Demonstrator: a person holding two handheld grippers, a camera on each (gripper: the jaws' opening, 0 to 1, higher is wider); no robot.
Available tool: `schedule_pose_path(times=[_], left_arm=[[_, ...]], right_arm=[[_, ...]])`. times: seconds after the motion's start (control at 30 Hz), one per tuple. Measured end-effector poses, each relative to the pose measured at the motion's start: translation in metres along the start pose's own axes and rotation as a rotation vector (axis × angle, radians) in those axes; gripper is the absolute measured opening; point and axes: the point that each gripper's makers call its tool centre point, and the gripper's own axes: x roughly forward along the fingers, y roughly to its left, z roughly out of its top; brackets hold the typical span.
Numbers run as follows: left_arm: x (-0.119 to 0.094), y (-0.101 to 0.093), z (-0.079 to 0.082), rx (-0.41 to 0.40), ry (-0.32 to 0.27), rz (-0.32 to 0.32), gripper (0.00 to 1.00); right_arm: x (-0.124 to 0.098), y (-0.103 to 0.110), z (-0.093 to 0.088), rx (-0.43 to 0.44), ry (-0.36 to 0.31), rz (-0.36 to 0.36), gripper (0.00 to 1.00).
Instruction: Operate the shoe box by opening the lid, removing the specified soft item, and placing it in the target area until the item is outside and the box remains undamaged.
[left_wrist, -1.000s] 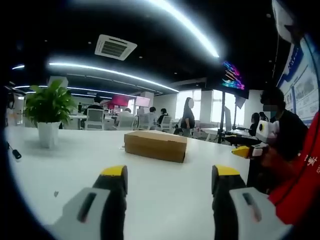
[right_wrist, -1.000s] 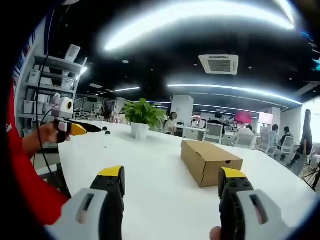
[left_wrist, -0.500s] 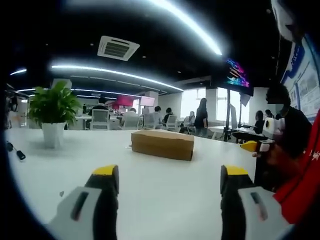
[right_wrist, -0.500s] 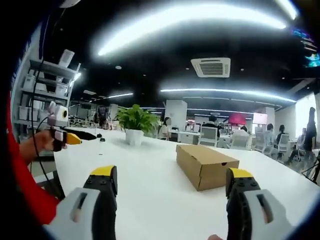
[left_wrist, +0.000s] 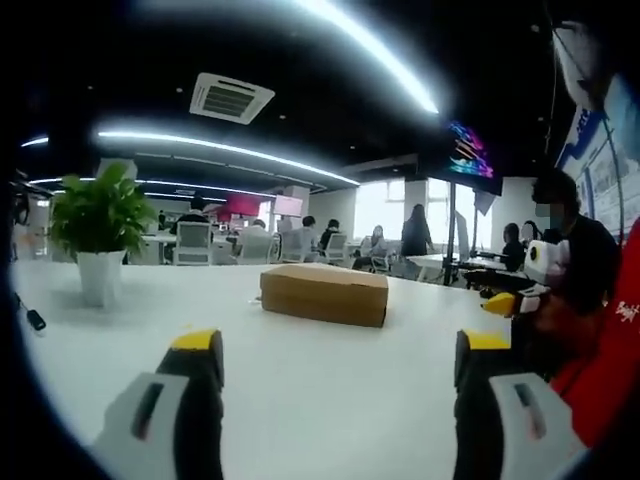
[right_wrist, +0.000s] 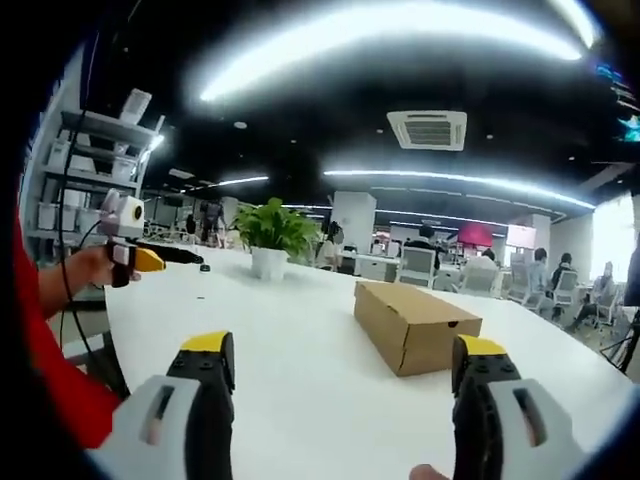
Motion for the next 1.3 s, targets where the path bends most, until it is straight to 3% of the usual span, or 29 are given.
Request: schedule_pose_path(times=[0.23, 0.33, 0.57, 0.77, 0.87, 0.97, 1.1, 1.2, 1.3], left_arm=[[0.027, 0.000, 0.008, 0.049, 0.020, -0.048, 0.98], [0.037, -0.003, 0.013, 0.028, 0.015, -0.086, 0.96], [0.055, -0.006, 0.025, 0.067, 0.017, -0.141, 0.96], [0.069, -0.002, 0.037, 0.090, 0.028, -0.212, 0.95], [0.072, 0.001, 0.038, 0.055, 0.031, -0.201, 0.97], [0.073, 0.000, 0.040, 0.074, 0.023, -0.203, 0.99], [0.094, 0.000, 0.041, 0.086, 0.034, -0.204, 0.98], [0.105, -0.011, 0.038, 0.131, 0.064, -0.218, 0.97], [0.114, -0.015, 0.038, 0.132, 0.075, -0.224, 0.95]], right_arm=[[0.002, -0.002, 0.004, 0.066, -0.019, 0.011, 0.84], [0.003, -0.001, 0.009, 0.067, -0.030, 0.013, 0.84], [0.006, -0.006, 0.023, 0.104, -0.085, 0.007, 0.96], [0.008, -0.011, 0.022, 0.024, -0.039, -0.038, 0.91], [0.006, -0.011, 0.020, 0.020, -0.034, -0.046, 0.86], [0.006, -0.010, 0.023, 0.044, -0.050, -0.036, 0.86], [0.007, -0.007, 0.024, 0.061, -0.051, -0.022, 0.83], [0.009, -0.005, 0.024, 0.078, -0.056, -0.018, 0.87], [0.013, -0.007, 0.021, 0.039, -0.038, -0.032, 0.89]])
